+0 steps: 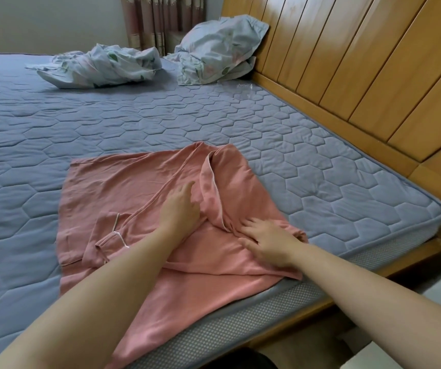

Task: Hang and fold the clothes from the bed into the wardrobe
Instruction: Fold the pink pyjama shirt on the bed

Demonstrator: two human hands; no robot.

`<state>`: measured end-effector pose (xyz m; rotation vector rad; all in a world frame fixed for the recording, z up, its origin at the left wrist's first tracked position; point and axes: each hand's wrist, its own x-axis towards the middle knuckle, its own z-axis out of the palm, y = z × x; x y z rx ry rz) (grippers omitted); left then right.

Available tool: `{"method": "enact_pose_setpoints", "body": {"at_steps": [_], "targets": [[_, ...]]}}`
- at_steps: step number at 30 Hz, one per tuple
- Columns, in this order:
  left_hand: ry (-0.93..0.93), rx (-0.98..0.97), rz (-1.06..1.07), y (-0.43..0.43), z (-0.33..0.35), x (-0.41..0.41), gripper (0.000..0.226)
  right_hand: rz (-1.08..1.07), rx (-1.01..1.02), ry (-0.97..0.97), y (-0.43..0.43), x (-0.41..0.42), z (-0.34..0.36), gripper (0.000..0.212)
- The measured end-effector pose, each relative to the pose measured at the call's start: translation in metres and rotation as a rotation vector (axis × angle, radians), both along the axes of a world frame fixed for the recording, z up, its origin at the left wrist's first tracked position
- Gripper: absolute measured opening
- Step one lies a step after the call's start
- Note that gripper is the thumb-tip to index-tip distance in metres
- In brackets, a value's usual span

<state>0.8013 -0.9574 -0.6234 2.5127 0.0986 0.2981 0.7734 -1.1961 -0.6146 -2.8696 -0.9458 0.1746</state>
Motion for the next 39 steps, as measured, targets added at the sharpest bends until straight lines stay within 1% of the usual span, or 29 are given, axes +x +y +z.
{"method": "enact_pose_setpoints", "body": {"at_steps": [1,3,5,6,7,8,10,11,12,14,16,17,18,19,20,21,23,25,26,28,30,31,32,33,34,35,36,37,39], "targets": [[-0.038,0.082,-0.049,0.007,-0.003,0.002,0.061,-0.019,0.027,0.029,0.007,0.005,0.001,0.042],[-0.118,0.211,-0.17,0.016,-0.011,0.006,0.062,-0.142,0.287,-0.054,0.022,0.017,0.009,0.043],[-0.121,0.256,-0.248,0.012,-0.017,0.007,0.066,-0.311,0.545,-0.138,0.034,0.032,0.019,0.042],[-0.096,0.259,-0.262,0.008,-0.021,0.008,0.067,-0.361,0.624,-0.161,0.041,0.043,0.023,0.04],[-0.071,0.252,-0.268,0.003,-0.025,0.009,0.066,-0.405,0.659,-0.171,0.047,0.056,0.027,0.038],[-0.061,0.256,-0.273,-0.002,-0.03,0.01,0.064,-0.442,0.657,-0.159,0.052,0.07,0.029,0.036],[-0.08,0.315,-0.293,-0.005,-0.039,0.013,0.063,-0.474,0.588,-0.132,0.057,0.1,0.031,0.024],[-0.085,0.347,-0.308,-0.005,-0.041,0.015,0.065,-0.461,0.536,-0.132,0.058,0.114,0.031,0.024],[-0.085,0.368,-0.321,-0.004,-0.041,0.016,0.067,-0.425,0.481,-0.146,0.058,0.126,0.031,0.028],[-0.081,0.396,-0.331,-0.004,-0.042,0.018,0.067,-0.288,0.409,-0.214,0.063,0.142,0.031,0.039],[-0.08,0.403,-0.332,-0.004,-0.043,0.018,0.067,-0.067,0.333,-0.349,0.07,0.148,0.026,0.047],[-0.08,0.401,-0.336,-0.004,-0.043,0.018,0.067,0.062,0.231,-0.412,0.073,0.152,0.022,0.049],[-0.081,0.398,-0.343,-0.003,-0.043,0.017,0.067,0.167,0.094,-0.426,0.075,0.156,0.015,0.049],[-0.082,0.393,-0.355,-0.002,-0.043,0.017,0.068,0.213,-0.042,-0.399,0.076,0.162,0.009,0.048],[-0.086,0.389,-0.371,-0.001,-0.043,0.017,0.068,0.179,-0.141,-0.329,0.076,0.17,0.002,0.048],[-0.093,0.381,-0.389,-0.001,-0.042,0.017,0.068,0.077,-0.193,-0.237,0.075,0.179,-0.002,0.049],[-0.122,0.363,-0.424,0.0,-0.041,0.016,0.066,-0.145,-0.199,-0.071,0.074,0.194,-0.006,0.053],[-0.146,0.373,-0.45,0.001,-0.041,0.014,0.066,-0.2,-0.135,-0.042,0.078,0.199,-0.008,0.055],[-0.144,0.381,-0.459,0.001,-0.041,0.014,0.067,-0.2,-0.054,-0.081,0.079,0.197,-0.009,0.055],[-0.14,0.388,-0.465,0.001,-0.042,0.014,0.069,-0.237,0.179,-0.247,0.076,0.188,-0.008,0.055],[-0.138,0.395,-0.464,0.002,-0.042,0.015,0.07,-0.392,0.329,-0.388,0.064,0.178,-0.002,0.051],[-0.141,0.4,-0.462,0.002,-0.043,0.016,0.07,-0.511,0.367,-0.383,0.053,0.175,0.0,0.048],[-0.145,0.402,-0.461,0.002,-0.044,0.016,0.069,-0.65,0.389,-0.312,0.041,0.172,0.002,0.048],[-0.158,0.402,-0.462,0.002,-0.044,0.015,0.069,-0.798,0.402,-0.172,0.028,0.169,0.005,0.049],[-0.183,0.4,-0.466,0.0,-0.044,0.015,0.068,-0.913,0.437,0.023,0.016,0.161,0.008,0.051],[-0.216,0.395,-0.475,-0.001,-0.044,0.015,0.066,-0.984,0.511,0.243,0.005,0.152,0.011,0.052],[-0.247,0.398,-0.49,-0.003,-0.045,0.014,0.064,-1.015,0.574,0.426,-0.006,0.141,0.014,0.051],[-0.251,0.418,-0.509,-0.004,-0.045,0.014,0.063,-1.009,0.6,0.547,-0.015,0.131,0.015,0.048],[-0.148,0.498,-0.551,-0.006,-0.044,0.014,0.062,-0.95,0.622,0.692,-0.027,0.111,0.013,0.035]]}}
